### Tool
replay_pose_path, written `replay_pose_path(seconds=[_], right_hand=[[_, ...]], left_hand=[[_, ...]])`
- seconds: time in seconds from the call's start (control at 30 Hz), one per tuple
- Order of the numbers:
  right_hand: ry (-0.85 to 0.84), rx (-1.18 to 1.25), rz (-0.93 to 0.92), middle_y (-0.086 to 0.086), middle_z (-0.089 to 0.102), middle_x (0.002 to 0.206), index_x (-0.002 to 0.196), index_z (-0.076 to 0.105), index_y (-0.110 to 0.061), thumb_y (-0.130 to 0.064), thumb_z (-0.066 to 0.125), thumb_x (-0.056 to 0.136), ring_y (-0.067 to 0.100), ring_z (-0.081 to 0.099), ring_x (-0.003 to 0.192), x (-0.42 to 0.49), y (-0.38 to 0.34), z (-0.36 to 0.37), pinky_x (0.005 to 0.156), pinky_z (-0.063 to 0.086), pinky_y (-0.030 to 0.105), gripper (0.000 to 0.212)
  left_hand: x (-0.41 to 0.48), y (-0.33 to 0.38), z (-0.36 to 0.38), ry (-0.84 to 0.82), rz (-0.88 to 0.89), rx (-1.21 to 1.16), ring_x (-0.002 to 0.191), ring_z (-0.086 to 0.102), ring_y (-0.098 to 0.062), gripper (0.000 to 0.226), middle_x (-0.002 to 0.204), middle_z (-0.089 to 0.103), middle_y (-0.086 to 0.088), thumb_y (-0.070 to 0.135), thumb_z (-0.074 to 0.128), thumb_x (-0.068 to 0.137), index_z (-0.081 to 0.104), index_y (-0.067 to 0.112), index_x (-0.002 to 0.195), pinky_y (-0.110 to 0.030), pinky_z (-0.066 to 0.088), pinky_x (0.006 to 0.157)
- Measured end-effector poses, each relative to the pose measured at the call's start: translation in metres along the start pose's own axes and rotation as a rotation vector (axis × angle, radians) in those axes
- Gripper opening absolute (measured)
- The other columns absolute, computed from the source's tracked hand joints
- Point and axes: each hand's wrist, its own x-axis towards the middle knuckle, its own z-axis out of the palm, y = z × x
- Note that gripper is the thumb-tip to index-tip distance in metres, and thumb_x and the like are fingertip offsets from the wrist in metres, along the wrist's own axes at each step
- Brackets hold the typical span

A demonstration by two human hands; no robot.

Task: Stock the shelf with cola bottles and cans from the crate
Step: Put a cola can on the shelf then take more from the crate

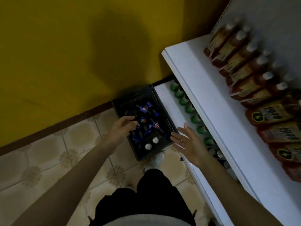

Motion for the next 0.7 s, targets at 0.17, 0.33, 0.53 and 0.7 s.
replay_pose_path(seconds=[0.17,0.33,0.53,0.7], right_hand=[[0.096,-0.202,0.120,0.008,0.067,0.114,0.121,0.056,-0.018,-0.041,0.053,0.094,0.021,0.063,0.105,0.112,0.011,-0.010,0.100,0.044,0.042,0.036],[0.146,-0.463,0.185,0.012,0.064,0.101,0.102,0.062,-0.009,-0.021,0.061,0.093,0.022,0.064,0.086,0.229,0.050,-0.004,0.070,0.055,0.022,0.014],[0.158,-1.150,0.219,0.014,0.061,0.124,0.125,0.056,-0.008,-0.041,0.062,0.090,0.031,0.056,0.115,0.389,0.130,-0.026,0.097,0.046,0.041,0.049],[0.264,-1.291,0.243,0.012,0.052,0.136,0.137,0.045,-0.023,-0.058,0.064,0.080,0.033,0.054,0.120,0.499,0.190,-0.059,0.092,0.050,0.047,0.070]], left_hand=[[0.099,-0.037,-0.003,0.020,-0.158,-0.046,0.097,0.060,-0.016,0.031,0.114,0.061,-0.004,0.021,0.055,0.096,0.054,0.012,0.126,-0.020,0.044,0.074],[0.198,-0.101,0.003,0.035,-0.272,-0.094,0.084,0.060,-0.018,0.016,0.094,0.061,-0.005,0.011,0.056,0.094,0.058,0.009,0.109,-0.016,0.045,0.067],[0.337,-0.194,0.052,-0.093,-0.383,0.030,0.078,0.057,-0.013,0.014,0.087,0.060,-0.002,0.013,0.051,0.096,0.058,0.019,0.086,-0.021,0.041,0.065],[0.429,-0.283,0.103,-0.214,-0.421,0.209,0.097,0.062,-0.024,0.010,0.093,0.063,-0.008,0.028,0.058,0.088,0.060,0.021,0.081,-0.034,0.046,0.087]])
